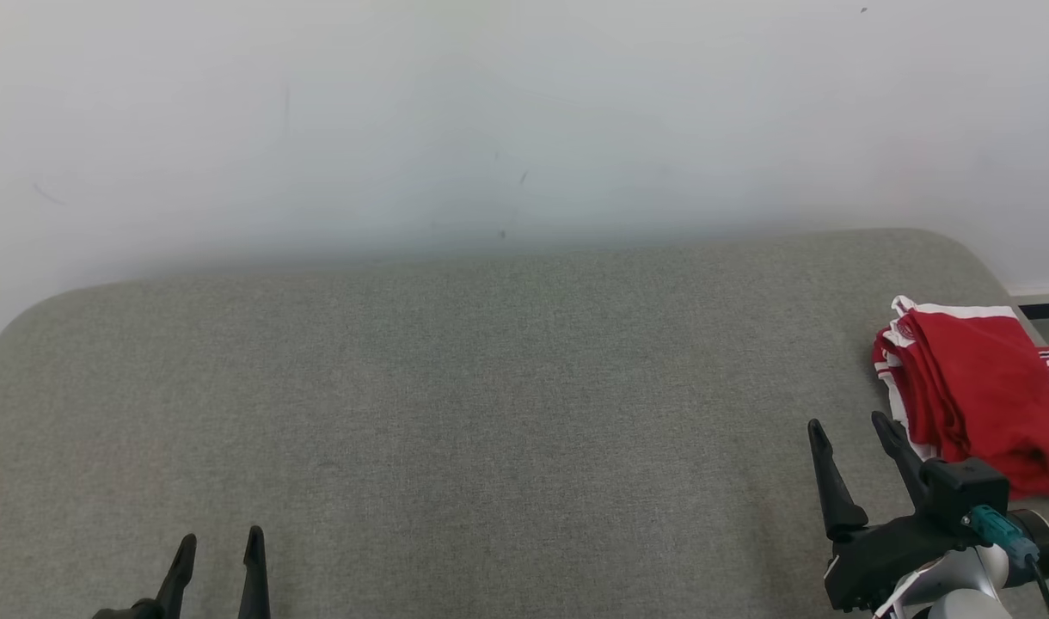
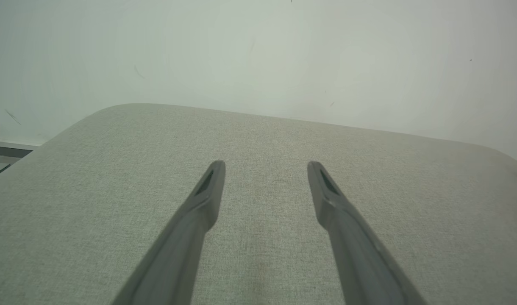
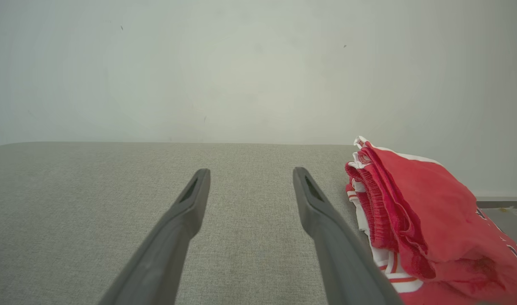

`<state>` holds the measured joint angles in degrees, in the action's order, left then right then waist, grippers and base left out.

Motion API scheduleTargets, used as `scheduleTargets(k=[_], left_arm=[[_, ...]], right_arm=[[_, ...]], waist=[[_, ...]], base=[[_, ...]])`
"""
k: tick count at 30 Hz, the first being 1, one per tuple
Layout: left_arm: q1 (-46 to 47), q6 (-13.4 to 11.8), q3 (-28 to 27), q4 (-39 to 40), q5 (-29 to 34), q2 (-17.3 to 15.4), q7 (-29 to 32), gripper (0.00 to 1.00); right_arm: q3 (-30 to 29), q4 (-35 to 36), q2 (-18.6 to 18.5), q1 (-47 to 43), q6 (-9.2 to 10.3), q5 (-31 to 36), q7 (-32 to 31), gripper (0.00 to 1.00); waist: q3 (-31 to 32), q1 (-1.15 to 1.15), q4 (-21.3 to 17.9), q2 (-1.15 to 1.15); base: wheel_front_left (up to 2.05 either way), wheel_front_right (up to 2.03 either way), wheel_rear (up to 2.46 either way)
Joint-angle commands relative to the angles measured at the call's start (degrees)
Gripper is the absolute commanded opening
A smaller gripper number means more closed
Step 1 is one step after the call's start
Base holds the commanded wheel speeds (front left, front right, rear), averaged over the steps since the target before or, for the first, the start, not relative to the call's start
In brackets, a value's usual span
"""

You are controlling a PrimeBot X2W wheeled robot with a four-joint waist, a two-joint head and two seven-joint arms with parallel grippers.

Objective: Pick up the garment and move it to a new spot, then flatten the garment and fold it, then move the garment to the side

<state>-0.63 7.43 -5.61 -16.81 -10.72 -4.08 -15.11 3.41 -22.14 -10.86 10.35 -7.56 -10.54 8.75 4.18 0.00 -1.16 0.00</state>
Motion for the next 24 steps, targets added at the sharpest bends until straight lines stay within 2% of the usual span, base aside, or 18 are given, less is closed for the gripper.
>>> scheduleTargets(k=[1, 12, 13, 21, 24], left_arm=[[0.27, 0.02, 0.02, -0.04, -0.61, -0.15, 0.0, 1.0], [-0.08, -0.03, -0.09, 0.28, -0.44, 0.06, 0.0, 1.0], [0.13, 0.07, -0.03, 0.1, -0.13, 0.03, 0.02, 0.0], [-2.2, 0.07, 0.17, -4.14, -0.22, 1.01, 0.5, 0.0], [-2.15, 0.07, 0.09, -4.77, -2.22, 1.19, 1.2, 0.0]], right_arm=[[-0.08, 0.19, 0.26, -0.59, 0.19, 0.17, -0.07, 1.0], [0.08, 0.07, 0.35, -0.53, 0.19, 0.32, -0.39, 1.0], [0.07, -0.02, 0.16, 0.0, 0.0, 0.09, -0.4, 0.0], [0.54, -4.2, 1.39, -4.44, 0.0, -0.14, -0.83, 0.0], [0.2, -4.67, 1.73, -5.04, 0.0, -2.17, -1.46, 0.0]], waist=[[0.09, 0.0, -0.01, 0.0], [0.2, 0.0, 0.06, 0.0], [0.2, 0.0, 0.05, 0.0], [0.2, 0.0, 0.06, 0.0], [0.13, 0.0, 0.07, 0.0]], base=[[0.0, 0.0, 0.0], [0.0, 0.0, 0.0], [0.0, 0.0, 0.0], [0.0, 0.0, 0.0], [0.0, 0.0, 0.0]])
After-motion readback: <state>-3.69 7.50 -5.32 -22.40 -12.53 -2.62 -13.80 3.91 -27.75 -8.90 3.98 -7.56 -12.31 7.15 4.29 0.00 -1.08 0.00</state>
